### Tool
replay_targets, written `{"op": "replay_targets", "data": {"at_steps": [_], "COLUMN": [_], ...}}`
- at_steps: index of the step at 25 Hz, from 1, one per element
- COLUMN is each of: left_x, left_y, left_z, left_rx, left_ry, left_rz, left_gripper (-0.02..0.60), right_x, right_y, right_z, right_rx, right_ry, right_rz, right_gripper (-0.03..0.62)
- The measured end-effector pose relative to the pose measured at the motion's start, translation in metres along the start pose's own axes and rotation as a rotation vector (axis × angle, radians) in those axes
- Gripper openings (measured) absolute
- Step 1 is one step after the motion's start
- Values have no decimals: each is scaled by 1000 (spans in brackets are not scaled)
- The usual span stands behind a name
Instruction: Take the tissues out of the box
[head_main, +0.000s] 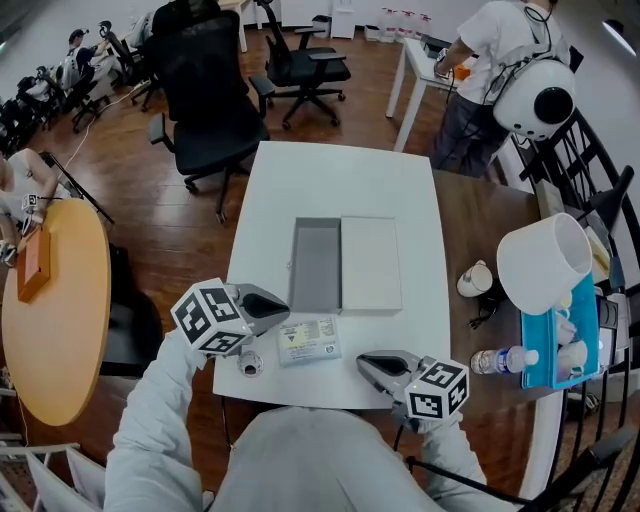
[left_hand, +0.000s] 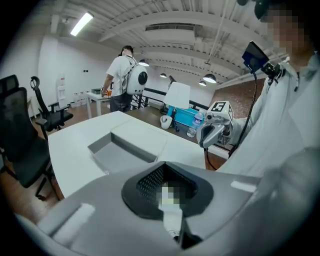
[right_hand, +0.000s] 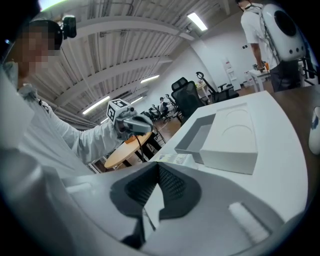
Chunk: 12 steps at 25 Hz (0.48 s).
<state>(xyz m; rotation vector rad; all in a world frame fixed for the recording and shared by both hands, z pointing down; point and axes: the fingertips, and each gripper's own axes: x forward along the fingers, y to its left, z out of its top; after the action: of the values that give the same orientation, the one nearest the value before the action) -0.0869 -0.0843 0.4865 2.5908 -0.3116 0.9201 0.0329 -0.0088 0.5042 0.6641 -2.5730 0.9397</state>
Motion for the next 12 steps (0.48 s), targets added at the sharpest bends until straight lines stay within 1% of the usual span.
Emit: {"op": "replay_targets", "data": {"at_steps": [4, 8, 12], "left_x": [4, 1, 0], "left_y": [-10, -14, -20], "left_z": [-19, -24, -27], "left_rx": [-31, -38, -34], "left_ry": [16, 8, 12], "left_rz": [2, -3, -10], "left_gripper": [12, 12, 12], "right_x": [0, 1, 1], "right_y": [-7, -13, -15], "right_z": [9, 25, 28], "right_rx": [-30, -69, -117], "right_ry": [5, -3, 24], "right_rz": [-15, -41, -72], "right_gripper": [2, 2, 2]}}
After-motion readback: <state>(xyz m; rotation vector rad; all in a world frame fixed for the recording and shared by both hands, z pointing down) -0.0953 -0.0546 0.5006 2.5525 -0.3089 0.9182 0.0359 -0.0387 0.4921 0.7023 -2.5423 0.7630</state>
